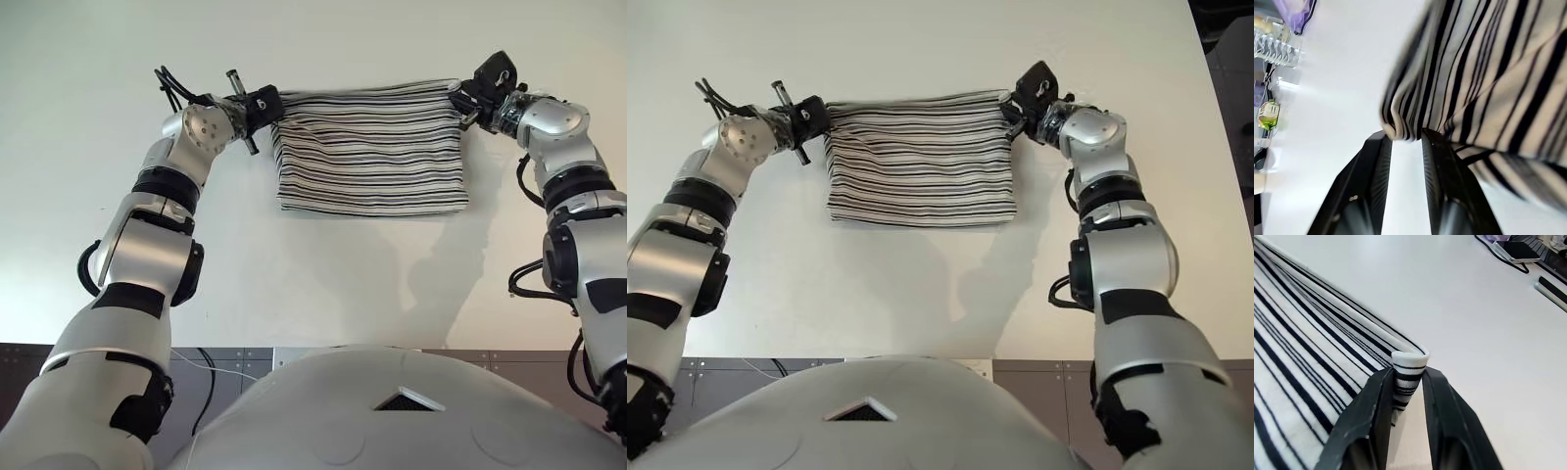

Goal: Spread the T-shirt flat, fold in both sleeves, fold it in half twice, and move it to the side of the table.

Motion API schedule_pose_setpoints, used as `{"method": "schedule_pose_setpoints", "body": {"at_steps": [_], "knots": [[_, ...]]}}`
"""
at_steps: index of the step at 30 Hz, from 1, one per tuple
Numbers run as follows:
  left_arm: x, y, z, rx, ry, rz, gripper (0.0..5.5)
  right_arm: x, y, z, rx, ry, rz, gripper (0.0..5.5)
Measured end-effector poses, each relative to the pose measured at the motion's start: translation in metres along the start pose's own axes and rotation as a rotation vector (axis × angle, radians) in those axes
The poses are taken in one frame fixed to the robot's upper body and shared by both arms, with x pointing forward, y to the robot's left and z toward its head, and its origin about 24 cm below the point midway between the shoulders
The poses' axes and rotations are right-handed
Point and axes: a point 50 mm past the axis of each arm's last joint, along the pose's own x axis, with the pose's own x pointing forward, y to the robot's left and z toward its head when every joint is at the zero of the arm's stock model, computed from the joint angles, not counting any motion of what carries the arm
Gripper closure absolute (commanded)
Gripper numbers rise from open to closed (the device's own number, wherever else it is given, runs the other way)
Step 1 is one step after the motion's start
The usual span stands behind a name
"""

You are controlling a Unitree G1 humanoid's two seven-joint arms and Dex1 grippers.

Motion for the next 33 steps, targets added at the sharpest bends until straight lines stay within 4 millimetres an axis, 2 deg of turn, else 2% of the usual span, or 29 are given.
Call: {"method": "schedule_pose_setpoints", "body": {"at_steps": [2, 5, 8, 9, 11, 13, 15, 16, 23, 25, 28, 30, 33], "knots": [[-0.002, 0.008, -0.005, -0.022, 0.026, 0.114, 4.04, -0.001, -0.005, 0.004, 0.009, -0.03, -0.059, 3.97], [-0.003, 0.021, 0.002, -0.078, -0.009, 0.215, 4.04, -0.001, -0.008, 0.007, 0.008, -0.061, -0.105, 3.97], [-0.002, 0.025, 0.038, -0.009, -0.211, 0.225, 4.04, 0.002, -0.002, 0.019, -0.061, -0.142, -0.081, 3.97], [-0.005, 0.017, 0.055, 0.048, -0.309, 0.192, 4.04, 0.004, 0.003, 0.023, -0.095, -0.173, -0.044, 3.97], [-0.012, -0.011, 0.064, 0.127, -0.394, 0.095, 4.04, 0.005, 0.013, 0.023, -0.17, -0.192, 0.032, 3.97], [-0.027, -0.043, 0.055, 0.206, -0.401, -0.018, 4.04, 0.005, 0.027, 0.015, -0.278, -0.168, 0.117, 3.97], [-0.047, -0.068, 0.037, 0.275, -0.348, -0.13, 4.04, 0.004, 0.038, 0.002, -0.399, -0.105, 0.19, 3.97], [-0.055, -0.073, 0.032, 0.3, -0.333, -0.148, 4.04, 0.001, 0.039, -0.005, -0.442, -0.073, 0.204, 3.97], [-0.08, -0.071, 0.005, 0.456, -0.255, -0.221, 4.04, -0.013, 0.033, -0.022, -0.648, 0.026, 0.284, 3.97], [-0.078, -0.068, 0.004, 0.515, -0.289, -0.226, 4.04, -0.022, 0.03, -0.024, -0.709, 0.021, 0.344, 3.97], [-0.061, -0.056, 0.009, 0.592, -0.338, -0.235, 4.04, -0.041, 0.028, -0.026, -0.78, 0.01, 0.498, 3.97], [-0.049, -0.049, 0.014, 0.656, -0.363, -0.244, 4.04, -0.052, 0.03, -0.022, -0.795, 0.006, 0.604, 3.97], [-0.043, -0.042, 0.018, 0.784, -0.411, -0.25, 4.04, -0.07, 0.04, -0.013, -0.782, 0.036, 0.768, 3.97]]}}
